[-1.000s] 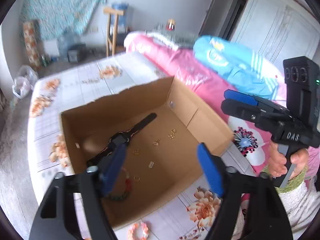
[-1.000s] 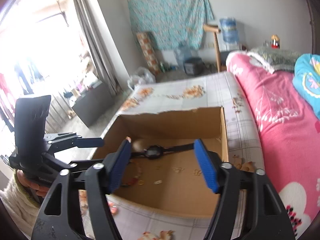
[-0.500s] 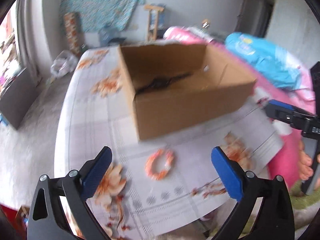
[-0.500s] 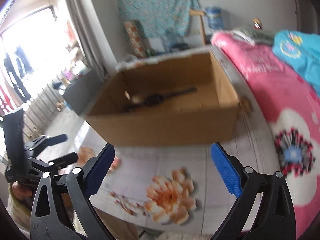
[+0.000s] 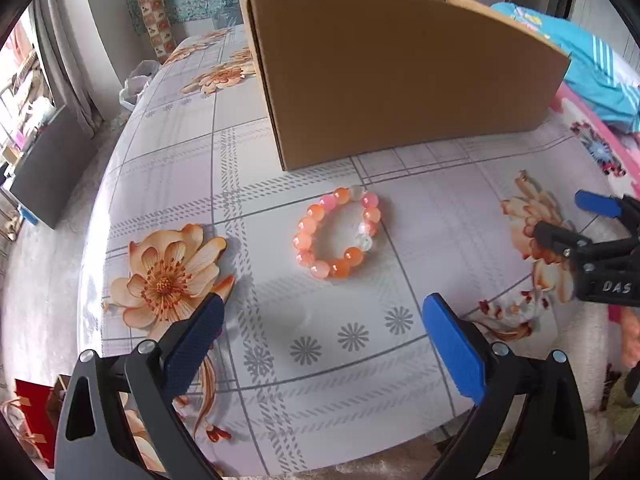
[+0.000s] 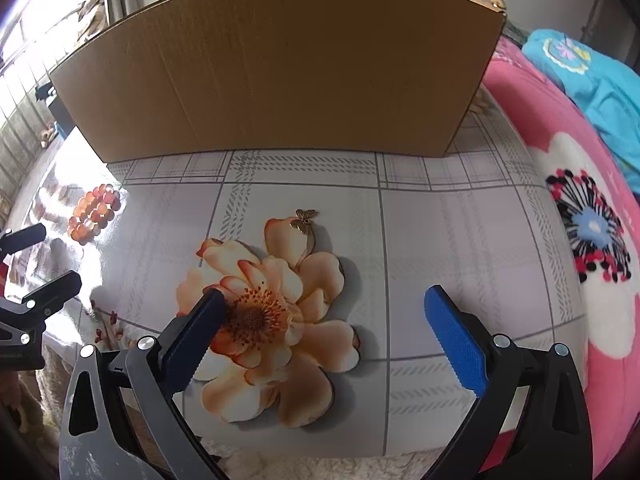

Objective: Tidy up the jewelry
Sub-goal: 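Move the left gripper toward the pink-orange bracelet while the right approaches the butterfly charm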

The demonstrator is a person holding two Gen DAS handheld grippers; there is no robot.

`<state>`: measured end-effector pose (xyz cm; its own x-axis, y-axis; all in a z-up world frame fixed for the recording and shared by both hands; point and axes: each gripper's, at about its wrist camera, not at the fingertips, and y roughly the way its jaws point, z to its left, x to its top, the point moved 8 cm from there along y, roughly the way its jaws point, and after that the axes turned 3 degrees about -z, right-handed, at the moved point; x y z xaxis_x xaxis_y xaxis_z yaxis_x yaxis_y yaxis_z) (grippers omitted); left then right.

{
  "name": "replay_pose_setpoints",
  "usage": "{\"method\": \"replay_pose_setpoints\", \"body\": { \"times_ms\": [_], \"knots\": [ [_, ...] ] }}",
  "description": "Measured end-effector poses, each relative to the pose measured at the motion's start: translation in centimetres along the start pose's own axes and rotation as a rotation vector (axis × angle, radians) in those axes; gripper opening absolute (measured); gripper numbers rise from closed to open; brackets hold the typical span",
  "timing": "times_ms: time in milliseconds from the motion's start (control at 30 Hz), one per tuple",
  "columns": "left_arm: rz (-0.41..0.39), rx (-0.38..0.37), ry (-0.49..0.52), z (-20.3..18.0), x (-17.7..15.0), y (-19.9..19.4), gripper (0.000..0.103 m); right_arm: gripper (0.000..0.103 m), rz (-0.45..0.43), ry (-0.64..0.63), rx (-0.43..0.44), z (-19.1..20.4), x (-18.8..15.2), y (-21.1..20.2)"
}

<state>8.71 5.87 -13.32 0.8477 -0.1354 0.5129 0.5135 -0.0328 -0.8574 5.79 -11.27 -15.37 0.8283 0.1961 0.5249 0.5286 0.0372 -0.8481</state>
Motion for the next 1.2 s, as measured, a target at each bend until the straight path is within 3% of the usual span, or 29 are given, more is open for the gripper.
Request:
{"method": "replay_pose_setpoints", "body": {
  "times_ms": [267, 600, 967, 1200],
  "knots": [
    [-0.01, -0.034, -0.002, -0.2, 0.4, 0.4, 0.099, 0.095, 0.048, 0.038, 0.0, 0.0, 1.1, 0.9],
    [0.033, -0.031, -0.029, 0.1, 0.5, 0.9, 0.099, 0.096, 0.087, 0.08, -0.018, 0.0, 2.5, 1.9],
    [0.019, -0.04, -0.011, 0.0, 0.4, 0.8, 0.099, 0.096, 0.053, 0.098, -0.032, 0.2, 1.8, 1.9],
    [-0.078, -0.035, -0.016, -0.2, 0.1, 0.3, 0.099, 0.096, 0.059, 0.106, -0.035, 0.1, 1.7, 2.2]
  ]
}}
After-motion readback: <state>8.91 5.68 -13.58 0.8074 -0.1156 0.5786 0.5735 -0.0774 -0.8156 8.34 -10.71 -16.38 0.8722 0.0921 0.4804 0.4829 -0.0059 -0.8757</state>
